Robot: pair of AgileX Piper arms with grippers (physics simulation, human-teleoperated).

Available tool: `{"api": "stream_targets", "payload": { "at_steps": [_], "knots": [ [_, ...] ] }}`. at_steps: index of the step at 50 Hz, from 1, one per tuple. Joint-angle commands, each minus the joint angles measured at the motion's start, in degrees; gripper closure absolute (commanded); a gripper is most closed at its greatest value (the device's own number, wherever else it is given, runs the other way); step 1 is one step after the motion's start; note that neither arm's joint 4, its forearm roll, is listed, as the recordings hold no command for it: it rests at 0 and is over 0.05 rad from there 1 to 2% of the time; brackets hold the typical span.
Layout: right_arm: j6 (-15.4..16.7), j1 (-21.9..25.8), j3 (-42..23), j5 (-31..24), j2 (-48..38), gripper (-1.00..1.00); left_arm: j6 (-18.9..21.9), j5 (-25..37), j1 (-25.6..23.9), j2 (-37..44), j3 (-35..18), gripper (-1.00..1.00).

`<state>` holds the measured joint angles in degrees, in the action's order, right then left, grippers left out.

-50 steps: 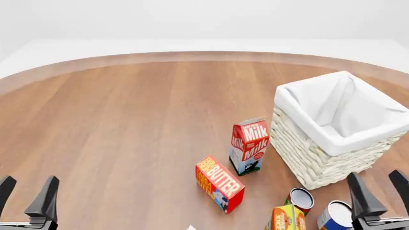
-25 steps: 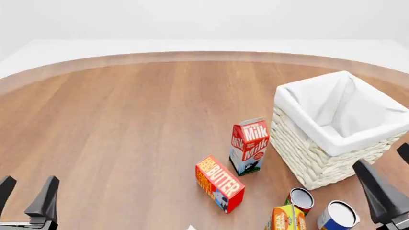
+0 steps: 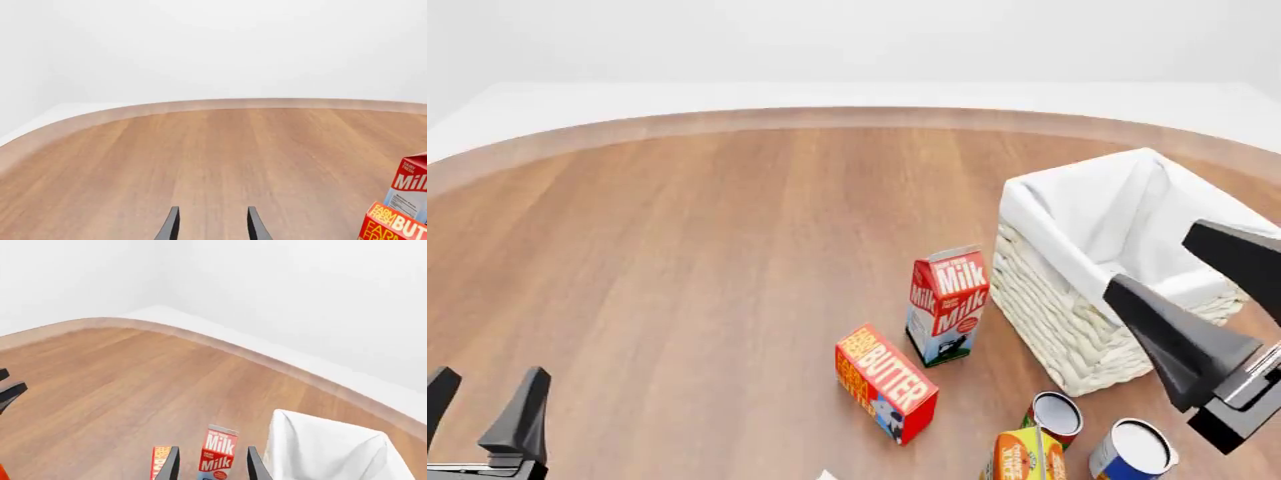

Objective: Pick up the cream cheese box and the butter, and put them in the basket.

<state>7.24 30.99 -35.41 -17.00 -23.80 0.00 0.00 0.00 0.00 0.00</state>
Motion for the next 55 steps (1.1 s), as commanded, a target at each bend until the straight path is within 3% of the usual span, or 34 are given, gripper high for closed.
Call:
{"api": "stream_targets", "payload": {
  "at_steps": [1, 2, 5, 6, 31, 55],
  "knots": [
    [0.6, 5.4, -5.8, -1.1, -9.6, -1.00, 0.0, 0.0, 0.0, 0.0, 0.0, -1.00],
    [2.3, 5.7, -8.4, -1.4, -12.9, -1.00, 0.0, 0.0, 0.0, 0.0, 0.0, -1.00],
    [2.5, 7.1, -9.7, -1.4, -15.9, -1.00, 0.0, 0.0, 0.0, 0.0, 0.0, -1.00],
    [2.9, 10.4, -12.0, 1.8, -28.5, -1.00, 0.0, 0.0, 0.0, 0.0, 0.0, -1.00],
    [3.9, 11.4, -19.4, -3.0, -40.7, -1.00, 0.0, 0.0, 0.0, 0.0, 0.0, -1.00],
    [2.1, 10.4, -18.9, -1.2, -47.5, -1.00, 0.0, 0.0, 0.0, 0.0, 0.0, -1.00]
  ]
}}
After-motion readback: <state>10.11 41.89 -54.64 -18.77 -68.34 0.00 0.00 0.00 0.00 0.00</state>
